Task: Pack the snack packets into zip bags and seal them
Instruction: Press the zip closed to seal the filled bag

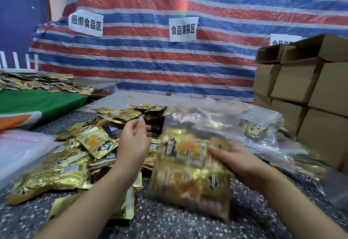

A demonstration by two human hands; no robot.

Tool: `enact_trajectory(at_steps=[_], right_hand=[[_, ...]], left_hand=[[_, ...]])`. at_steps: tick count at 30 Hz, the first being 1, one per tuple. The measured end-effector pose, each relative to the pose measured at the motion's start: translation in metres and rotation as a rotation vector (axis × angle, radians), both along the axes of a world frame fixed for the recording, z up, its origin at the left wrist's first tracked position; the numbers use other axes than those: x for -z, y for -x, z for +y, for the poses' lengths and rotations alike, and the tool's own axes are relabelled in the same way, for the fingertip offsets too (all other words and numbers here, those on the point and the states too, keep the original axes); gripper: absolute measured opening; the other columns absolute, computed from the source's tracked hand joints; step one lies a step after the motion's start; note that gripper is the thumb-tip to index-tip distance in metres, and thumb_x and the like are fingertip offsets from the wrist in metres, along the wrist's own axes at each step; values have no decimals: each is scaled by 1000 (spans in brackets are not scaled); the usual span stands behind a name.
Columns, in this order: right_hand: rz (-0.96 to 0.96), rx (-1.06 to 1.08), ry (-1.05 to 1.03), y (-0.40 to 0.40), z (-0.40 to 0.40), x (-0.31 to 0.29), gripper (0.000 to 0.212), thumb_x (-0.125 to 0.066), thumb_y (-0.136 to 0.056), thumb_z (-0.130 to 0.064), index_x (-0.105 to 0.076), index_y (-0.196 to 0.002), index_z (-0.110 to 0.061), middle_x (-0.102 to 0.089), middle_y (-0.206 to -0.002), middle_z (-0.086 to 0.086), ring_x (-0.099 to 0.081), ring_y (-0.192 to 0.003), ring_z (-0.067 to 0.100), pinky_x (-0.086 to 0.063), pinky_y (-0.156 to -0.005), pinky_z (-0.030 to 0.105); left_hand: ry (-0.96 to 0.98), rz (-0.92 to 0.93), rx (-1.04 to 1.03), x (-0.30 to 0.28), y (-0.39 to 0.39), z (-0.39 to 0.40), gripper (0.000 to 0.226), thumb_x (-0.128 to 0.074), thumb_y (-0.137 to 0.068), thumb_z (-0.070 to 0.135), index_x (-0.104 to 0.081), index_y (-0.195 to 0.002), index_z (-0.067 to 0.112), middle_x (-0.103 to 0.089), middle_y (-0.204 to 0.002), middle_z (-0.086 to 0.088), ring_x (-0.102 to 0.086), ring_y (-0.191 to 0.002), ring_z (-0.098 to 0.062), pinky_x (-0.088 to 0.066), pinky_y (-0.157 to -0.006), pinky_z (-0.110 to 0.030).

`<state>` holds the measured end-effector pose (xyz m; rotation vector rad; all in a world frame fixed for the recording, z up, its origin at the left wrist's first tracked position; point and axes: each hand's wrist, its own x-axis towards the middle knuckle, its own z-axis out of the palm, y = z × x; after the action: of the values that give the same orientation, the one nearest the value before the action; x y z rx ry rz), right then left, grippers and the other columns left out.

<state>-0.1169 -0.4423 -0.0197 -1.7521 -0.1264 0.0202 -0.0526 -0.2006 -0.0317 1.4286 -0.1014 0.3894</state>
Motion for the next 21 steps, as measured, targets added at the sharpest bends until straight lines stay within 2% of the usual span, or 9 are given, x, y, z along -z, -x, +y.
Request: enact_trajectory(at_steps=[2,4,7,9,14,15,17,19,21], right_hand=[[-52,225,-159,-16,0,-14,32,-64,-90,-26,-65,-107,1,-65,-70,16,-58,-53,23,-45,-53,34],[-51,372,-331,-40,-4,-36,26,-57,-99,-26,-62,-105,-1,-63,-78,12,-56,-55,19,-48,-50,31],[-98,417,-537,-75,-16,-75,21,-48,-104,-31,-59,-101,-13,-58,-84,3,-51,-61,10,-45,-44,18],[-137,424,-679,-96,-26,-93,22,-43,-107,-25,-55,-98,-10,-57,-85,6,-54,-65,12,-49,-42,18],[69,484,-647,-128,-41,-77,36,-28,-108,-6,-45,-136,7,-71,-95,19,-72,-82,19,-56,-74,18],[93,494,-635,-131,-42,-74,34,-29,-108,-6,-48,-132,8,-71,-90,19,-71,-78,18,-57,-67,18],[115,496,-644,-134,-46,-72,28,-34,-108,-9,-55,-108,10,-69,-63,15,-69,-53,15,-55,-47,18],[117,509,-656,-134,-48,-74,29,-42,-106,-10,-54,-87,7,-65,-49,11,-64,-39,11,-53,-43,17],[107,480,-692,-130,-50,-77,23,-47,-104,-8,-55,-86,5,-66,-53,13,-66,-42,12,-54,-46,18]], left_hand=[[0,-23,-54,-1,1,1,23,-34,-105,40,-54,-103,29,-65,-105,4,-64,-98,-15,-52,-78,-35],[-34,-38,-84,-2,4,1,22,-32,-106,40,-52,-97,34,-65,-103,5,-64,-96,-17,-54,-82,-43],[-76,-49,-84,-1,7,-1,23,-32,-105,40,-52,-95,35,-63,-100,5,-64,-92,-18,-54,-85,-49],[-103,-44,-59,0,9,-3,22,-32,-105,39,-52,-97,34,-63,-101,5,-64,-90,-15,-55,-86,-48],[-117,-16,0,4,8,-5,17,-37,-105,35,-52,-97,34,-64,-99,3,-66,-79,-12,-58,-79,-42],[-108,-10,12,4,8,-5,16,-38,-105,34,-52,-99,33,-65,-98,3,-66,-77,-12,-58,-78,-41],[-108,-5,25,5,7,-4,15,-39,-105,33,-54,-99,32,-66,-96,3,-67,-73,-10,-58,-75,-38],[-125,0,30,6,7,-4,15,-40,-104,33,-54,-98,32,-66,-95,4,-67,-68,-7,-57,-73,-37],[-141,5,29,6,8,-4,15,-40,-104,33,-54,-98,32,-66,-94,4,-66,-65,-5,-57,-72,-37]])
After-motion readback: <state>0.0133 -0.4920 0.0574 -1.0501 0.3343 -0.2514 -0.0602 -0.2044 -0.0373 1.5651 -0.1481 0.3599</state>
